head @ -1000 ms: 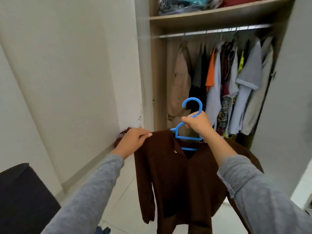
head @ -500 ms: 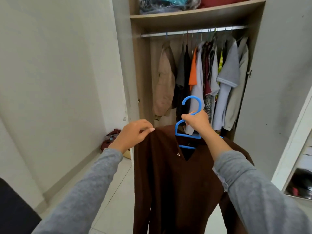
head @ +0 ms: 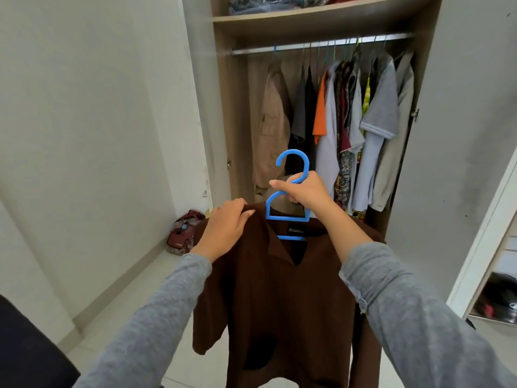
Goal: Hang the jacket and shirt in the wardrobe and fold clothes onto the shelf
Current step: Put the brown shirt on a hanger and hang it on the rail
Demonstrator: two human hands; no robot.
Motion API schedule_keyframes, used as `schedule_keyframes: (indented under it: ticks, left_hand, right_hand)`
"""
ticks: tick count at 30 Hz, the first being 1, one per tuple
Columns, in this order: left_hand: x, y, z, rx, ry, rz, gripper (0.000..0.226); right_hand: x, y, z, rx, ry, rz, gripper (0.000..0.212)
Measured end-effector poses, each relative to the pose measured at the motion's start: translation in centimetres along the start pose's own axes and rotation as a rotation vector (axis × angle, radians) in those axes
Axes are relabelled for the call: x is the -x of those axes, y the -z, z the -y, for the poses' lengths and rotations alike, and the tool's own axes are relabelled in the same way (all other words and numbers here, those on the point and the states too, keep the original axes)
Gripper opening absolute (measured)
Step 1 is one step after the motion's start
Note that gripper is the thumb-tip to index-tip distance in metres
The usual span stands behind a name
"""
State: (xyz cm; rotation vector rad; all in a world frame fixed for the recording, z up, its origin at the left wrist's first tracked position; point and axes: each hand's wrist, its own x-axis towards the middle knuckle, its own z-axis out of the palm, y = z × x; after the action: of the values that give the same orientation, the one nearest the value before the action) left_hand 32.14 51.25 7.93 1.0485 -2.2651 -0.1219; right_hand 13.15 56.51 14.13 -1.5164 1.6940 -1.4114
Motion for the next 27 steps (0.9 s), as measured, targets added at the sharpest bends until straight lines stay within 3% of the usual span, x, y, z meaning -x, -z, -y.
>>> schedule_keyframes:
  ticks: [3, 8, 12, 18, 20, 24, 27]
  left_hand:
    - [-0.3, 0.2, 0.7, 0.046, 0.050, -0.119, 0.026]
    - [-0.5, 1.6, 2.3, 0.144, 0.120, -0.233, 0.019]
    - [-0.8, 2.0, 3.0, 0.187, 0.138, -0.222, 0.025]
    - [0.2, 2.4, 4.6, 0.284, 0.160, -0.165, 0.034]
    - [0.4, 2.5, 4.4, 0.302, 0.144, -0.159, 0.032]
    - [0.2, 2.6, 3.9, 0.300, 0.159, -0.154, 0.051]
    - [-0.2, 2.6, 3.3, 0.319, 0.173, -0.211, 0.038]
  right_hand:
    - [0.6, 2.0, -0.9, -0.047, 0.102, 0.036, 0.028]
    - [1.6, 6.0, -7.2, 0.200, 0.026, -0.191, 0.015]
    - [3.2, 6.3, -8.6, 0.083, 0.050, -0.215, 0.027]
    - [3.0, 6.1, -8.9, -0.042, 0.002, -0.132, 0.027]
    - [2.4, 5.9, -8.4, -0.006, -0.003, -0.156, 0.034]
    - [1.1, 5.8, -7.3, -0.022, 0.007, -0.268, 0.041]
    - [0.8, 6.2, -7.3, 0.004, 0.013, -0.280, 0.032]
